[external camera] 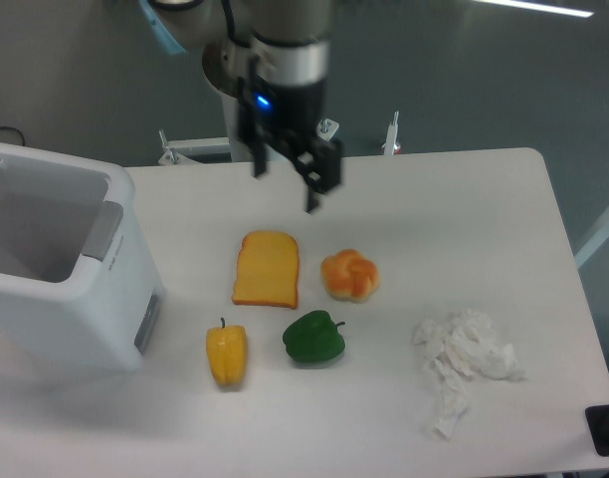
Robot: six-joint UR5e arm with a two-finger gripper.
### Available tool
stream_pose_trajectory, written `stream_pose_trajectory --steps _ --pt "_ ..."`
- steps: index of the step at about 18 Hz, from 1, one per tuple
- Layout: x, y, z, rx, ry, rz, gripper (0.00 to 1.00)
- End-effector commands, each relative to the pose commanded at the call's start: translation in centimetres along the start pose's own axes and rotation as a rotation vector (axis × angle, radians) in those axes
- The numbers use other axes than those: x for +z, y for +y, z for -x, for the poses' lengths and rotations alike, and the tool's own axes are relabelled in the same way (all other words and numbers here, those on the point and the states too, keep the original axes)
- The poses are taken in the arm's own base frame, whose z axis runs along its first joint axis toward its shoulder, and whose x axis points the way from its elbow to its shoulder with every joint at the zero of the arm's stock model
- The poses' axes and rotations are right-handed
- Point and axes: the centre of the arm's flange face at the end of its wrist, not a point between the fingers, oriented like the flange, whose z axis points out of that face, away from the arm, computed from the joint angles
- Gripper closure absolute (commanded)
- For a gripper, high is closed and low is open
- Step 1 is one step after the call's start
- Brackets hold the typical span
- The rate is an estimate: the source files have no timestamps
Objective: Close the trash can
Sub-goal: 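Raise the open gripper and swing it toward the white trash bin, then position the gripper above and behind the bin's raised lid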
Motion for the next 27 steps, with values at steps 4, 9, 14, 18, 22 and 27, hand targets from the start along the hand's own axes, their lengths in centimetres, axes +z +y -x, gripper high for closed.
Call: stream_pose_trajectory --steps 4,9,14,18,22,27 --pt "-0.9 -3.3 -5.7 -0.024 0.034 -0.046 0.0" --pt "-1.0 -6.7 -11.9 -0.043 0.105 -0.09 0.0" --pt "-0.1 -8.5 -15.9 -0.043 0.196 -0.118 0.0" --pt "-0.4 -9.7 -18.5 -0.017 0.224 -0.152 0.0" --pt "0.1 -11.2 -19.9 -0.01 0.229 -0.175 0.0" --pt "0.9 -14.5 -21.1 -0.053 0.229 -0.221 0.0"
